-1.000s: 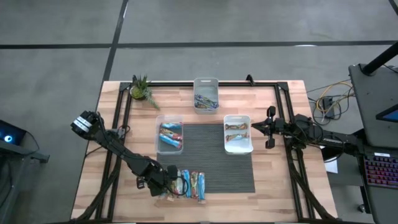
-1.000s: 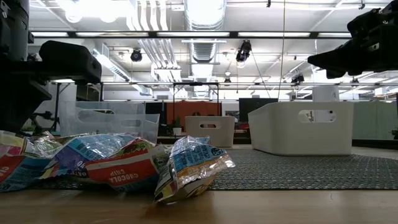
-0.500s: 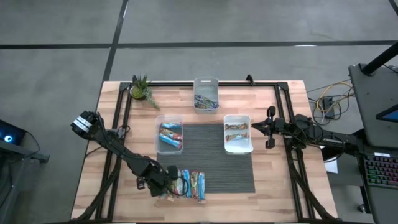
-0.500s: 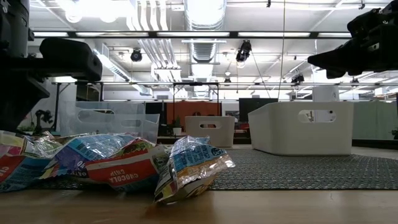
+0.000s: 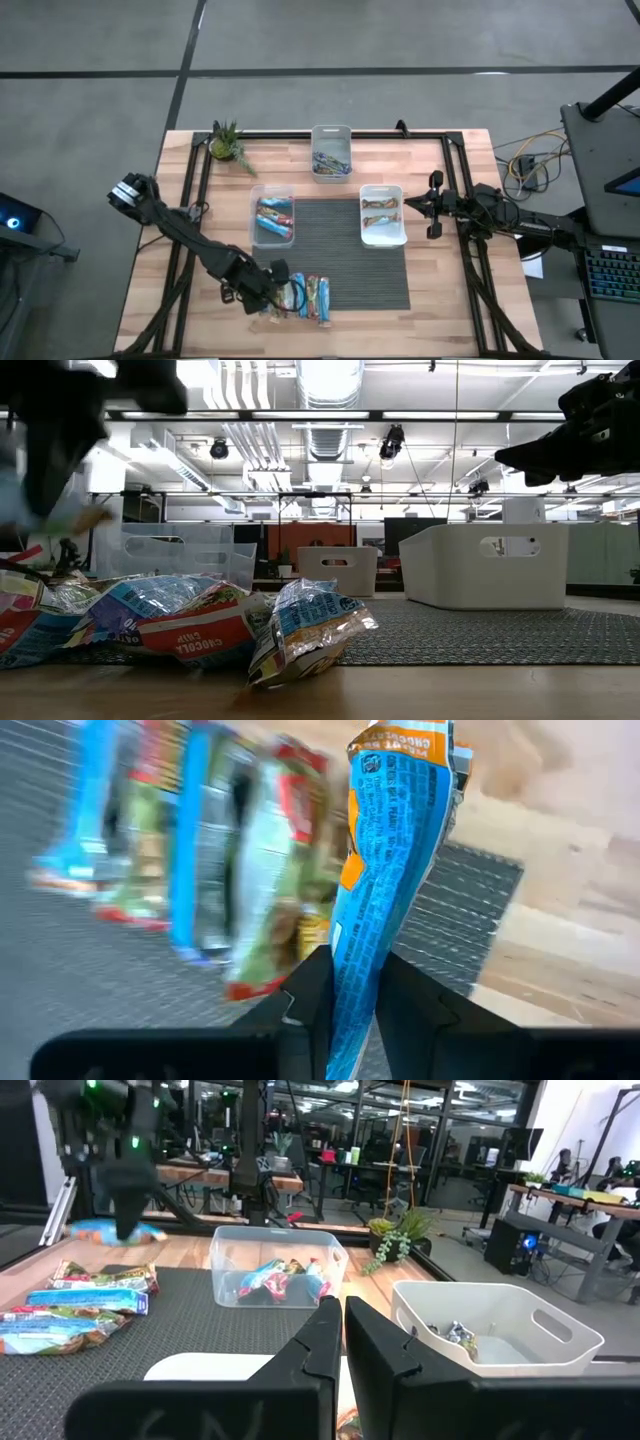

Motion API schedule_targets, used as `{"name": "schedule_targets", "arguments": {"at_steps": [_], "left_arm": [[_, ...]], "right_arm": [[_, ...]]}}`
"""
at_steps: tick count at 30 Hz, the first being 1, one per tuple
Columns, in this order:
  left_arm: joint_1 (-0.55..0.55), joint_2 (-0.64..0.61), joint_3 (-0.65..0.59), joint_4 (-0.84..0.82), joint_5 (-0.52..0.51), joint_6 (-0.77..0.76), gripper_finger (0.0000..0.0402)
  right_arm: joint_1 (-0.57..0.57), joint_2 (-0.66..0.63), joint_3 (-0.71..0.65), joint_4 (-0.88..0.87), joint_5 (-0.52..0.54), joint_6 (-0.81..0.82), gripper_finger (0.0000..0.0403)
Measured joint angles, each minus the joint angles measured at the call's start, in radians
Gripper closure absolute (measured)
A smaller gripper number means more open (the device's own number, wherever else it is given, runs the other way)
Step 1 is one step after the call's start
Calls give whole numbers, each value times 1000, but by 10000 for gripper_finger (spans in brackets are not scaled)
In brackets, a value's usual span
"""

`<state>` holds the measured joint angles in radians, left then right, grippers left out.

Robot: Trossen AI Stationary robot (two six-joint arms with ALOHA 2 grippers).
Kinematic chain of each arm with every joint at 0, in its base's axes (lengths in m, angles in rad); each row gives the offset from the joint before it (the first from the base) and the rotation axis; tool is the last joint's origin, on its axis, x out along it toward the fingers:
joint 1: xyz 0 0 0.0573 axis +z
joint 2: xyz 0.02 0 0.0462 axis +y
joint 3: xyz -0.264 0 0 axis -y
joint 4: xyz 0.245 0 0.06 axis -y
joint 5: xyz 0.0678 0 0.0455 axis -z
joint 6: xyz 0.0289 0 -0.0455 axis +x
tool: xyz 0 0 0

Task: Pick and place Granola Bars by type
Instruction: Put the yellow granola bar into the white bin

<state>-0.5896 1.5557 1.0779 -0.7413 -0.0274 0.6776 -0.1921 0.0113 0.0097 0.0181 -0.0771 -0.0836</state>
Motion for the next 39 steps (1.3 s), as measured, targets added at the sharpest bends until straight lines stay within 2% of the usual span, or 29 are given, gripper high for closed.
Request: {"name": "schedule_targets", "arguments": {"at_steps": [9,19,23,31,39], "left_arm": [[55,-104,107,-94,-78,-96,349],[166,-173,162,-115,-239,-189,349],[206,-175,181,-81,-241,-250,349],[289,-176,234,114,-220,-257,349],[357,-176,257,180,-212,-261,349]], "right_arm": [[0,0,0,0,0,-2,394],[0,2,0,0,0,0,394],[0,2,0,0,0,1,394],[0,2,0,0,0,1,394],[0,2,0,0,0,-3,394]]}}
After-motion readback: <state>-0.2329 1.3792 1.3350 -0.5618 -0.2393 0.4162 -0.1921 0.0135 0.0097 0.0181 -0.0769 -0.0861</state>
